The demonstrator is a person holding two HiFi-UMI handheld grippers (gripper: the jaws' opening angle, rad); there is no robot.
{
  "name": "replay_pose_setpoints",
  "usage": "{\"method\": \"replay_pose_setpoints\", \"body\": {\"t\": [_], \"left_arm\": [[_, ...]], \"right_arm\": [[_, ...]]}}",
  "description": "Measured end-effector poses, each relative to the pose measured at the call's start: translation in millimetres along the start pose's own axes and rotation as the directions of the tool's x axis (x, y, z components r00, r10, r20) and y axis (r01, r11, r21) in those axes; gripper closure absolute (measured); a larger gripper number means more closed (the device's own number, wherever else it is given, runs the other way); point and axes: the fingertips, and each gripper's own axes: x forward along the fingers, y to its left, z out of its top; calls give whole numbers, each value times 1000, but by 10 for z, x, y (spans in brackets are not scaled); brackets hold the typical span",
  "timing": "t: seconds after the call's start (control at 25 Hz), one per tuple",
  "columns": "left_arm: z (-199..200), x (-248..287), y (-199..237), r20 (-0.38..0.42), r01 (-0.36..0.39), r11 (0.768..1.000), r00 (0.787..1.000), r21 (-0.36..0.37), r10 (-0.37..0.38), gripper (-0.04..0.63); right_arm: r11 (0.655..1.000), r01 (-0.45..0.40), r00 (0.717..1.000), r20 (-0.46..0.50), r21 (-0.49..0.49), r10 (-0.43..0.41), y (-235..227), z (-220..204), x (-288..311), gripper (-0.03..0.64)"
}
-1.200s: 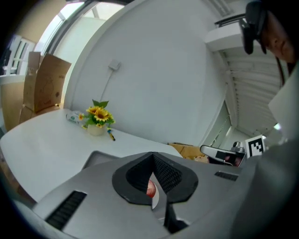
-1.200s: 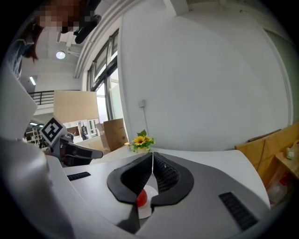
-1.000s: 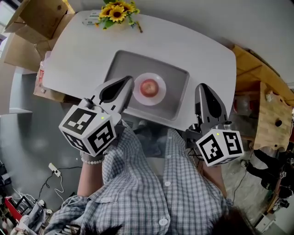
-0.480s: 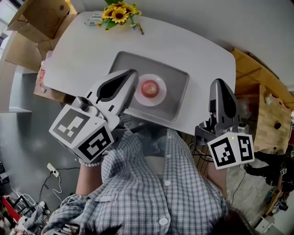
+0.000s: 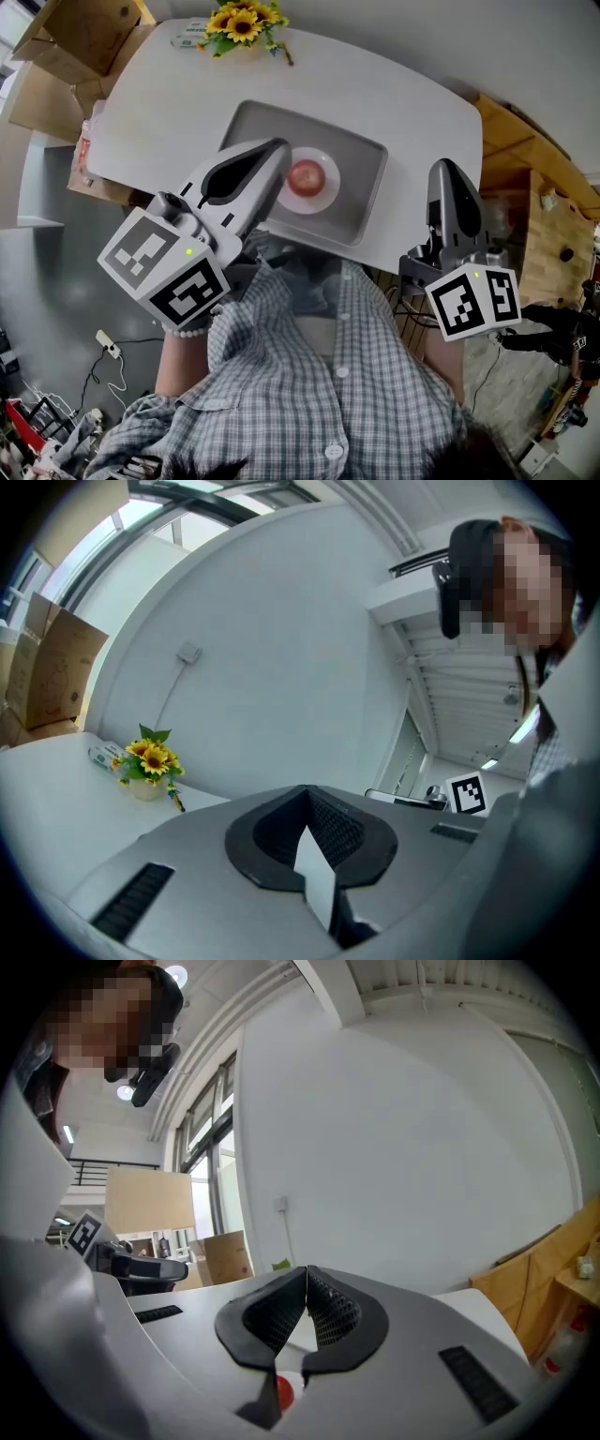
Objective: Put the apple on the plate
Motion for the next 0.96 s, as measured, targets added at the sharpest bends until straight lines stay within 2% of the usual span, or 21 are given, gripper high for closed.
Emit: {"method": "replay_pose_setpoints", "body": {"t": [0.56,0.96], "left_arm": [[-47,91,23,-21,8,1000,1000,-5,-8,584],[-65,81,89,-36,-11,1000,999,-21,11,584]], "right_arm": [[1000,23,999,-36,13,-22,-56,-119,-22,594],[1000,-6,998,-68,7,7,29,-194,47,594]]}}
